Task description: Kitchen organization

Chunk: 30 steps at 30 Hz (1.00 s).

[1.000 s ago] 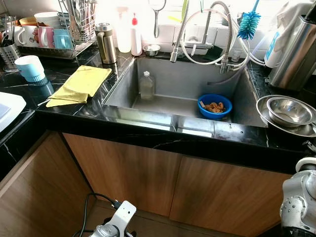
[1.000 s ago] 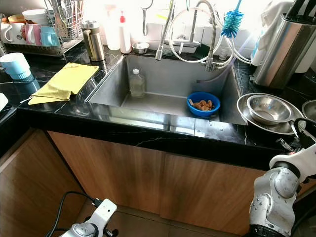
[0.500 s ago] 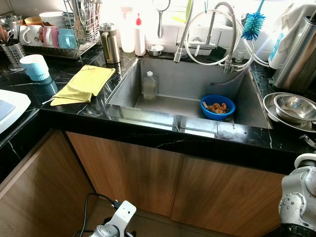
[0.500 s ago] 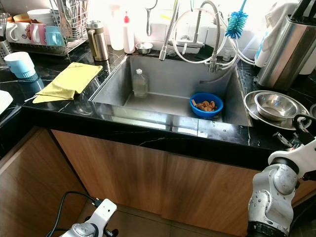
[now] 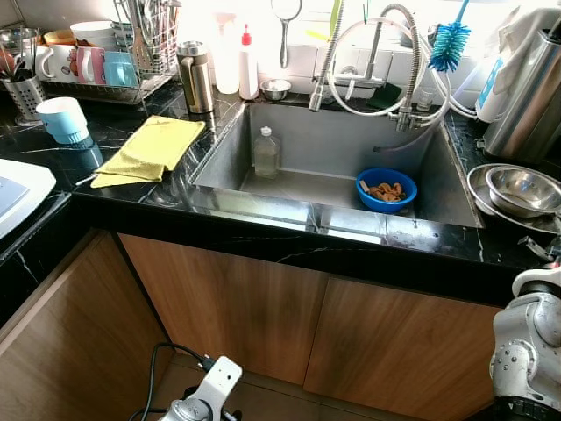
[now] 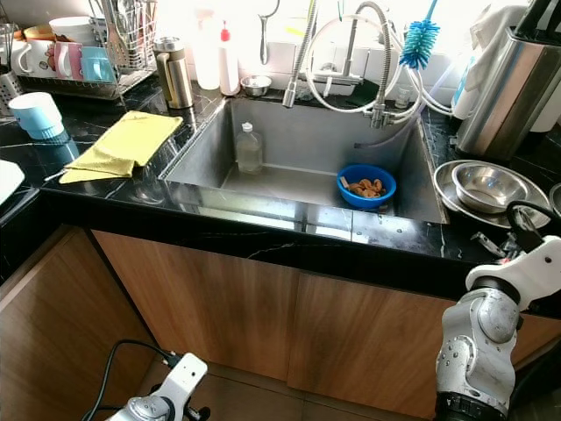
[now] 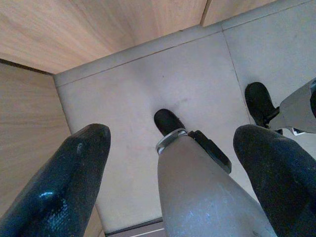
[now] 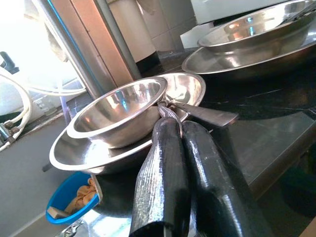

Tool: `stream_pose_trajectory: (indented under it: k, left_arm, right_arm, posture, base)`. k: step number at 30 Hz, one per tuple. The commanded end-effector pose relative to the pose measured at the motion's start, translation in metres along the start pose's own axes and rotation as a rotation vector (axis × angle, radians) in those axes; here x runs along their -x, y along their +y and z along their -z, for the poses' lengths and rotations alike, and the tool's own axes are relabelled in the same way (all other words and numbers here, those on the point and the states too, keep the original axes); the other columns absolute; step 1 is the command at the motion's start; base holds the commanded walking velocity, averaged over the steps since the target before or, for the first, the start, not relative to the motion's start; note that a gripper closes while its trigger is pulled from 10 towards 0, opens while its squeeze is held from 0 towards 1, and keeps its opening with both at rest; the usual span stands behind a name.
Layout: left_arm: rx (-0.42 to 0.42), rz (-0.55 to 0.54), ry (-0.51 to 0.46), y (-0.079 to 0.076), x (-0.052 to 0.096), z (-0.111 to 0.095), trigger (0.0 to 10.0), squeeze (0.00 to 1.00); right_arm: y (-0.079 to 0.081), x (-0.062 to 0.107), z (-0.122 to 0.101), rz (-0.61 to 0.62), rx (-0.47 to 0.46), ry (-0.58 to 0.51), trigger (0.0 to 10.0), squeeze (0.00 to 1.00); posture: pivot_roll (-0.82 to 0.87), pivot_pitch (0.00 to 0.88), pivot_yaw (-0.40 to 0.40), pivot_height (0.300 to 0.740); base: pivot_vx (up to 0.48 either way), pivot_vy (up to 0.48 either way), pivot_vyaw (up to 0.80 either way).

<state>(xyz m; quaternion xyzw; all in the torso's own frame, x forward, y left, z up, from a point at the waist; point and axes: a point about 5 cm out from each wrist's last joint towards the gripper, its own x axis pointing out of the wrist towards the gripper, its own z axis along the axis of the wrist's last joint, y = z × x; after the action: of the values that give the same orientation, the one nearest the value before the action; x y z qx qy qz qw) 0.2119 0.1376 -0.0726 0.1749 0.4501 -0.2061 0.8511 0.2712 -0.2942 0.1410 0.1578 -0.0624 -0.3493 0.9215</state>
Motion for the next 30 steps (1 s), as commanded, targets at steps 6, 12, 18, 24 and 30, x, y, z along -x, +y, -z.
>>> stream_pose_trajectory:
  k: [6, 12, 18, 24, 30]
  left_arm:
    - [-0.023, 0.002, 0.003, 0.0, 0.0, -0.001, 10.0, 0.0]
    - [-0.019, 0.004, 0.001, 0.0, 0.0, -0.001, 10.0, 0.0]
    - [-0.016, 0.005, 0.0, 0.0, 0.0, -0.001, 10.0, 0.0]
    - [-0.019, 0.006, 0.001, 0.0, 0.0, -0.001, 10.0, 0.0]
    - [-0.02, 0.005, 0.0, 0.0, 0.0, -0.001, 10.0, 0.0]
  right_arm:
    - [0.004, -0.003, -0.01, 0.018, 0.023, -0.065, 10.0, 0.0]
    - [0.004, -0.002, -0.014, 0.049, 0.029, -0.1, 10.0, 0.0]
    - [0.005, -0.001, -0.015, 0.08, 0.016, -0.111, 10.0, 0.0]
    - [0.007, -0.001, -0.005, 0.07, 0.046, -0.053, 10.0, 0.0]
    - [0.012, -0.002, -0.003, 0.027, 0.111, -0.045, 10.0, 0.0]
  posture:
    - [0.01, 0.001, -0.026, 0.736]
    - [0.01, 0.001, -0.026, 0.736]
    - [0.01, 0.002, -0.026, 0.736]
    - [0.01, 0.0, -0.026, 0.736]
    - [0.01, 0.0, -0.026, 0.736]
  base:
    - [0.0, 0.0, 0.0]
    - [0.0, 0.0, 0.0]
    - [0.0, 0.0, 0.0]
    - [0.0, 0.0, 0.0]
    - [0.0, 0.0, 0.0]
